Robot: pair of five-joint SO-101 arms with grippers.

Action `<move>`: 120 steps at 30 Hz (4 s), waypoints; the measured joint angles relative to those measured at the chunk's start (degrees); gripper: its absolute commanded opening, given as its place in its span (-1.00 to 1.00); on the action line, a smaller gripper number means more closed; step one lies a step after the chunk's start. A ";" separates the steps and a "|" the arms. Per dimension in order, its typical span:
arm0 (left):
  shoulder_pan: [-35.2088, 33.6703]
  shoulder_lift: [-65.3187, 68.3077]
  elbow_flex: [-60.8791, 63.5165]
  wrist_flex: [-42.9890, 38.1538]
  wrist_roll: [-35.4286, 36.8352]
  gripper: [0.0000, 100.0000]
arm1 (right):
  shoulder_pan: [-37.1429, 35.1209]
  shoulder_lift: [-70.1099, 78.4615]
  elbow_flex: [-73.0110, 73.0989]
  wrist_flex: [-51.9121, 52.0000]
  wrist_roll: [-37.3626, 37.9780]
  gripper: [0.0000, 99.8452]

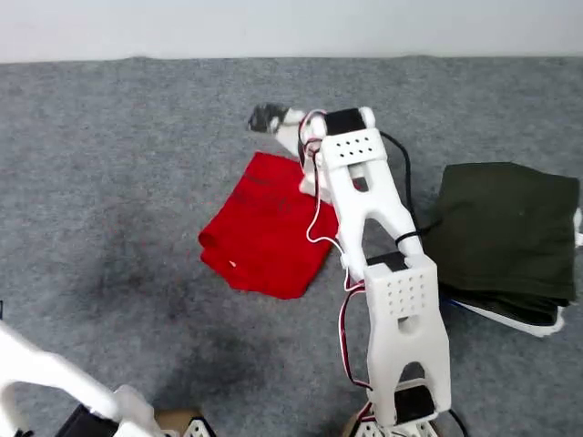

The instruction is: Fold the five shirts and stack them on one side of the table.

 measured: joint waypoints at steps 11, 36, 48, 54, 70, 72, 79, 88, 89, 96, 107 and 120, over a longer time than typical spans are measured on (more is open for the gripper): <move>0.00 0.00 0.00 0.00 0.26 -0.99 | -4.48 -4.31 -3.96 12.04 -26.20 -0.93; 0.00 0.00 0.00 1.14 4.31 -0.99 | -15.38 -14.24 29.19 12.04 -38.68 -0.98; 0.00 0.00 0.00 1.14 4.31 -0.99 | -16.97 -23.74 29.19 -5.10 -36.22 -0.98; 0.00 0.00 0.00 1.14 4.31 -0.99 | -19.34 -13.89 29.19 -19.78 -36.13 -0.98; 0.00 0.00 0.00 1.14 4.31 -0.99 | -26.55 -17.05 29.19 -10.29 -35.87 -0.98; 0.00 0.00 0.00 1.14 4.31 -0.99 | -26.64 -18.46 29.19 -10.81 -35.78 -0.98; 0.00 0.00 0.00 1.14 4.31 -0.99 | -28.22 -17.58 29.19 -14.15 -35.78 -0.98; 0.00 0.00 0.18 1.14 4.31 -0.99 | -29.63 -10.02 28.84 -21.98 -35.78 -0.98; 0.00 0.00 0.18 1.14 4.31 -0.99 | -29.63 -10.02 27.96 -20.22 -35.78 -0.98; 0.00 0.00 0.35 1.14 4.31 -0.99 | -26.99 -14.07 18.46 -3.43 -42.64 -0.98; 0.00 0.00 0.35 1.14 4.31 -0.99 | -19.08 -14.86 13.98 11.69 -69.98 -0.98; 0.00 0.00 0.35 1.14 4.31 -0.98 | -11.52 -14.86 13.98 10.29 -89.32 0.03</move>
